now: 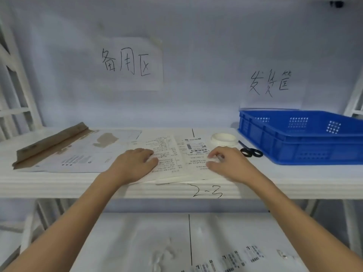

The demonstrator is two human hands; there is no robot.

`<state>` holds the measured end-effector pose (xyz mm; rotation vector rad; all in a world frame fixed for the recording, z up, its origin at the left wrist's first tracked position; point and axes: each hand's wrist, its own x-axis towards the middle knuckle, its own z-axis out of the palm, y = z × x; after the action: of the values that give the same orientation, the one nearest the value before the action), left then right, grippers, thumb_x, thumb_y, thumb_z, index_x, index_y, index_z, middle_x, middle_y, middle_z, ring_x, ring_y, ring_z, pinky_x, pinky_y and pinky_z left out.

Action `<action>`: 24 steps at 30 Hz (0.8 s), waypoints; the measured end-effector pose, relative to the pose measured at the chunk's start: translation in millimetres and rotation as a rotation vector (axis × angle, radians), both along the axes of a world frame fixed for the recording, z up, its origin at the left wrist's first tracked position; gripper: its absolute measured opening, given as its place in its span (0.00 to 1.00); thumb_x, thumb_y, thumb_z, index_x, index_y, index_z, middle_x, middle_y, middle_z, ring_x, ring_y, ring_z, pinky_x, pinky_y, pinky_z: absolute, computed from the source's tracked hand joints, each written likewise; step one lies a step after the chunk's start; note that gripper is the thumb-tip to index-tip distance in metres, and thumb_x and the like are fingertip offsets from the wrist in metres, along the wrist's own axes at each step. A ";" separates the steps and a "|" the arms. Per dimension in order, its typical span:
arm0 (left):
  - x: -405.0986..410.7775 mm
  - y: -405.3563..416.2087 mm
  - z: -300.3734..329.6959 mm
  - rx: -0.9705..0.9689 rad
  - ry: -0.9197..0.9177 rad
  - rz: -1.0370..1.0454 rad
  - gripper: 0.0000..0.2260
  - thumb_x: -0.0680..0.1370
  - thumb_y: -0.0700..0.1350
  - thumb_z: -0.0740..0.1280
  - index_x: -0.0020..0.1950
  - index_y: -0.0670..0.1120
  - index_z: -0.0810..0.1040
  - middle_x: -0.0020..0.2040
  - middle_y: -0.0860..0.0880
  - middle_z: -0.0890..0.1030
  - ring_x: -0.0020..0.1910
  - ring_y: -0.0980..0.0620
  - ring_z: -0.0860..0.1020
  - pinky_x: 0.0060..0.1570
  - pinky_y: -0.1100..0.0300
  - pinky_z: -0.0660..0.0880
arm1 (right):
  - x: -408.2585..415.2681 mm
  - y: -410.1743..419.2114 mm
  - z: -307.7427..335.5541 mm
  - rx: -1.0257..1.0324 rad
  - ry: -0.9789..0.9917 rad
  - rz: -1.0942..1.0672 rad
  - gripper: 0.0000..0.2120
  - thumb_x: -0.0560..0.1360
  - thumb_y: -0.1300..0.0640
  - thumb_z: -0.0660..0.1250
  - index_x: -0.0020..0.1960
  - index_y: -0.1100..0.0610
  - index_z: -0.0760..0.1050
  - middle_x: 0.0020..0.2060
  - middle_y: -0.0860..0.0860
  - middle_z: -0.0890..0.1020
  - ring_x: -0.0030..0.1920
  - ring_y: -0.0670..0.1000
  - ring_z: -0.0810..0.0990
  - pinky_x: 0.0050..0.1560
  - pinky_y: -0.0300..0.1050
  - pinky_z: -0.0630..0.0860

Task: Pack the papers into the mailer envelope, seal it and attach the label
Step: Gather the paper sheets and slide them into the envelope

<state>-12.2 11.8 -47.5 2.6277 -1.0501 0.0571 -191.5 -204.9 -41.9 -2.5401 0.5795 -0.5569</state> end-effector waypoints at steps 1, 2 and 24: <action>-1.1 -0.3 0.6 -0.008 0.005 -0.005 0.25 0.80 0.61 0.54 0.75 0.52 0.66 0.76 0.50 0.67 0.74 0.46 0.65 0.70 0.51 0.63 | -1.1 0.0 1.1 0.039 -0.024 0.001 0.15 0.71 0.49 0.72 0.57 0.51 0.80 0.52 0.54 0.82 0.51 0.53 0.81 0.45 0.42 0.76; -2.4 -0.5 1.3 -0.020 0.006 -0.008 0.25 0.80 0.61 0.54 0.75 0.52 0.67 0.75 0.50 0.68 0.73 0.46 0.66 0.70 0.50 0.63 | -1.4 -0.8 1.4 0.085 -0.050 0.004 0.14 0.71 0.52 0.72 0.57 0.52 0.79 0.50 0.54 0.82 0.46 0.51 0.81 0.39 0.39 0.75; 7.4 2.1 -8.0 -0.061 -0.020 -0.086 0.24 0.80 0.61 0.52 0.75 0.57 0.64 0.76 0.58 0.65 0.74 0.53 0.62 0.72 0.57 0.58 | 51.5 -50.9 20.6 0.179 -0.075 -0.210 0.04 0.77 0.60 0.68 0.47 0.53 0.74 0.50 0.48 0.84 0.38 0.44 0.79 0.30 0.35 0.72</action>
<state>-4.8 13.9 -55.6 2.5297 -1.1482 0.0950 -140.0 -255.8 -21.3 -2.2952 0.8356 -0.6402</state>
